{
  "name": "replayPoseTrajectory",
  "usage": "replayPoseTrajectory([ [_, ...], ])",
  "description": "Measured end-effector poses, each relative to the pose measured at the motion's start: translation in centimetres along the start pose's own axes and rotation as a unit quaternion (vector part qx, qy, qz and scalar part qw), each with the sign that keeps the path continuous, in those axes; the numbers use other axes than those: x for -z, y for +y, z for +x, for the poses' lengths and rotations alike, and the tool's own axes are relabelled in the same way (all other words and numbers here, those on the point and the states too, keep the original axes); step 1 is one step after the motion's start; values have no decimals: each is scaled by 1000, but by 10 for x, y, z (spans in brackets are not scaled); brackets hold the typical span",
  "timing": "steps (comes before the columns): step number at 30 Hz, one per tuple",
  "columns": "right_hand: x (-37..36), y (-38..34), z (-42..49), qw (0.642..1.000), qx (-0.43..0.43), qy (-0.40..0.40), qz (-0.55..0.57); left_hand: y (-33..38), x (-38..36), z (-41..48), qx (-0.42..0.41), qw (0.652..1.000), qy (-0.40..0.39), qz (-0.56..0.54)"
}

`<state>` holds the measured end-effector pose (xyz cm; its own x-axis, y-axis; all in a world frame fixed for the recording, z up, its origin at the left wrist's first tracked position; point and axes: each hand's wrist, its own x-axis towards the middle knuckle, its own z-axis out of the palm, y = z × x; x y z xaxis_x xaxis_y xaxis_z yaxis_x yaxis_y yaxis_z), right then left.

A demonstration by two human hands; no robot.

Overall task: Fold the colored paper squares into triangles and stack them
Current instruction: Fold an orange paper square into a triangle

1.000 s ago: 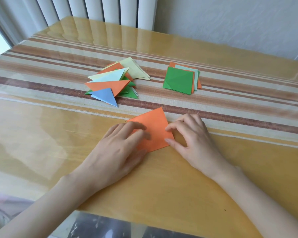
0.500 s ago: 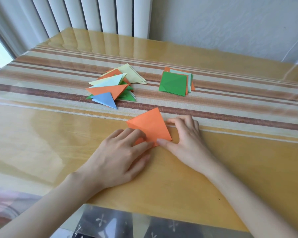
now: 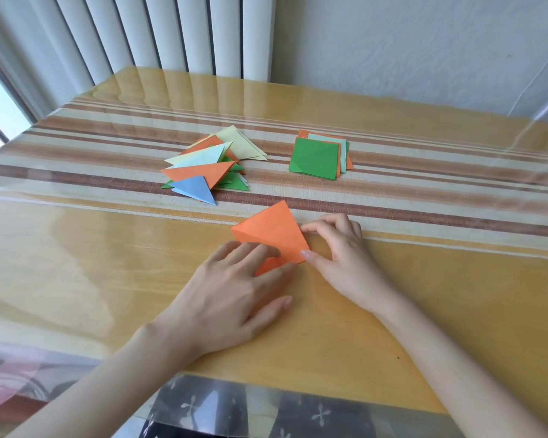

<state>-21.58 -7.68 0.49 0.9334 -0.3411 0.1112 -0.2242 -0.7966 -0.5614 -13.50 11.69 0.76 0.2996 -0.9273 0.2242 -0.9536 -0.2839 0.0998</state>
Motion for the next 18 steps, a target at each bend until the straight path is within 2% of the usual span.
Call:
replayPoseTrajectory([
  [5,0,-1,0,1000,-7,-4,2,1,-3,-4,21,1000,-5,-14],
  [12,1,0,0,1000,-4,-4,12,-12,4,-22,37,997,52,-30],
  [16,-1,4,-3,998,39,34,23,-16,4,-19,20,997,70,-18],
  [18,-3,5,-6,994,87,65,13,-16,2,-16,18,997,78,-14],
])
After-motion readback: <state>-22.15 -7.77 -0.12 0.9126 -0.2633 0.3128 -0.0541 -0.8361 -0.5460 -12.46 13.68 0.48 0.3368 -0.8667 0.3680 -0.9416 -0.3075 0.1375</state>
